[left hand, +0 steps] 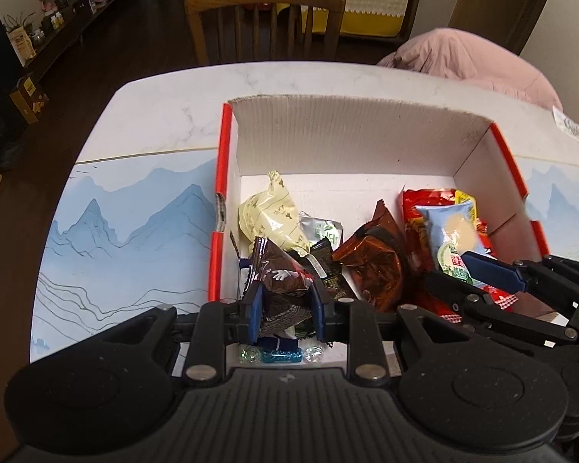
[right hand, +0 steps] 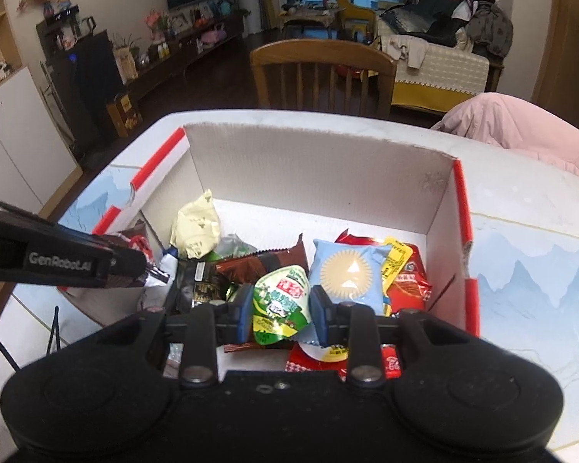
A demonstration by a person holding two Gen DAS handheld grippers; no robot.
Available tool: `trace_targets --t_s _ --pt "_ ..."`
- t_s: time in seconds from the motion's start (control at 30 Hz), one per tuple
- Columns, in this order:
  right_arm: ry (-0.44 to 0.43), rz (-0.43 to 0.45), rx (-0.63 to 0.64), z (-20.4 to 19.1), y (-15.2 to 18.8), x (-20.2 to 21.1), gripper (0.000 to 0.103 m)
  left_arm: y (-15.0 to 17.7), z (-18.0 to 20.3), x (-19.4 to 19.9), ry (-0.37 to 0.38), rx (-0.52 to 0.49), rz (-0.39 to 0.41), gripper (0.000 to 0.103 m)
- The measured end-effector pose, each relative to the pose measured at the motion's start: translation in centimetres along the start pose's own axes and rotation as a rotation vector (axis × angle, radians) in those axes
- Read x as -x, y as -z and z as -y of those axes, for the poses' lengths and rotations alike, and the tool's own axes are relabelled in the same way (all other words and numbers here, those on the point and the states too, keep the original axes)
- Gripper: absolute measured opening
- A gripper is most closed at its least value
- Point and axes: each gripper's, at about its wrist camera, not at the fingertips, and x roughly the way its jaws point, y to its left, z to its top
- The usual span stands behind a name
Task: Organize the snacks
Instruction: 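Carry the M&M's packet with left tool while right tool carries the candy into the box, then open left tool to drop the M&M's packet while right tool releases the candy in the box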
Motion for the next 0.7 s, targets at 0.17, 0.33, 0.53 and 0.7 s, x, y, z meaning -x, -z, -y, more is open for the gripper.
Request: trace_targets --t_s 0.17,0.33,0.53,0.7 --pt "0.002 -0.033 0.038 -0.6 -0.1 -1.3 0.029 -0.2 0.3 -1.7 -0.013 -0.02 -0.033 0.025" --pt "0.008 -0.049 0.076 -1.2 -0.1 -2.2 0.029 -0.2 0.4 -2.8 -0.025 -0.036 -0.057 0.025" --pt "0.023 -0.057 0.091 -1.4 -0.1 -2.6 0.03 -0.2 0.3 -2.9 -0.023 -0.035 -0.055 0.026" --pt "0.021 -0.048 0.075 -1.3 0.0 -2.0 0.032 0.3 -0.3 -2.2 -0.023 -0.023 -0.049 0.026"
